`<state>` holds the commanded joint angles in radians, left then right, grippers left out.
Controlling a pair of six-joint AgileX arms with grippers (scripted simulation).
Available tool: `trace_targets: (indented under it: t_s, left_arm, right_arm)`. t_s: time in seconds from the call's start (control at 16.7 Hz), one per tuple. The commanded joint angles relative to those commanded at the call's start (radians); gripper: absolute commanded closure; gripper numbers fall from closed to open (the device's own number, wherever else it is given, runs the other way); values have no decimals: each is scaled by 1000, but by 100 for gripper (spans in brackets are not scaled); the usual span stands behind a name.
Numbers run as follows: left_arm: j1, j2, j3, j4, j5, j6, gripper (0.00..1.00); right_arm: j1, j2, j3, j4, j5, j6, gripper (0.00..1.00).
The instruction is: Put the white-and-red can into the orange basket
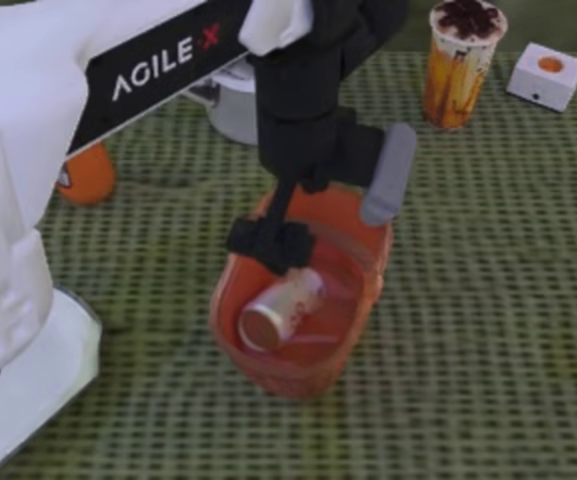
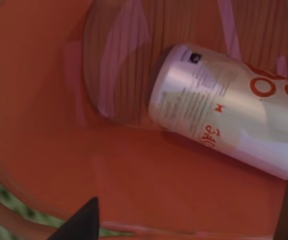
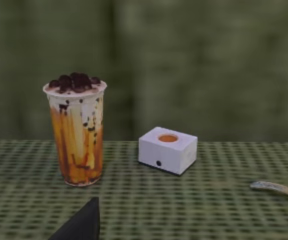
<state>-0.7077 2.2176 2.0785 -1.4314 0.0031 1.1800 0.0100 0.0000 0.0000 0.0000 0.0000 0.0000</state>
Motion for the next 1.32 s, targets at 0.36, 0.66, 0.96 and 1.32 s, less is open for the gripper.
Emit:
trace_targets:
  t_s: [0.36,0.66,0.96,1.32]
  left_arm:
    - [-1,-5,-58,53,0,-1,0]
    - [-1,-5,-58,53,0,-1,30]
    - [-1,-5,-58,53,0,-1,68]
    - [-1,-5,-58,53,0,-1,100]
  right_arm:
    - [0,0,0,0,0,0,0]
    - [0,0,0,0,0,0,0]
    - [0,0,0,0,0,0,0]
    - [0,0,0,0,0,0,0]
